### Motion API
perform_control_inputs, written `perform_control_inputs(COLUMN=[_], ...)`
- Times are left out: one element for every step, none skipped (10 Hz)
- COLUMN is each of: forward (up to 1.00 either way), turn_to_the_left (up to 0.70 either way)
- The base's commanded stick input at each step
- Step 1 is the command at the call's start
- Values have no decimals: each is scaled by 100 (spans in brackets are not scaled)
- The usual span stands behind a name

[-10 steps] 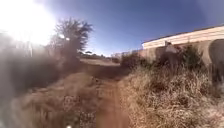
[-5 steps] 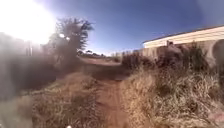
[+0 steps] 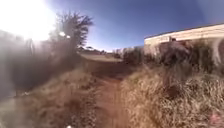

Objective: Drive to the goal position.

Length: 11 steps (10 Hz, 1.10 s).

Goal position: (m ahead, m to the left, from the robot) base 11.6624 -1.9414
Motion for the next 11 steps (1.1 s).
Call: perform_control_inputs(forward=[50,50,50,50,50,50,50,50,50,50,50], turn_to_the_left=[0,0,0,0,0,0,0,0,0,0,0])
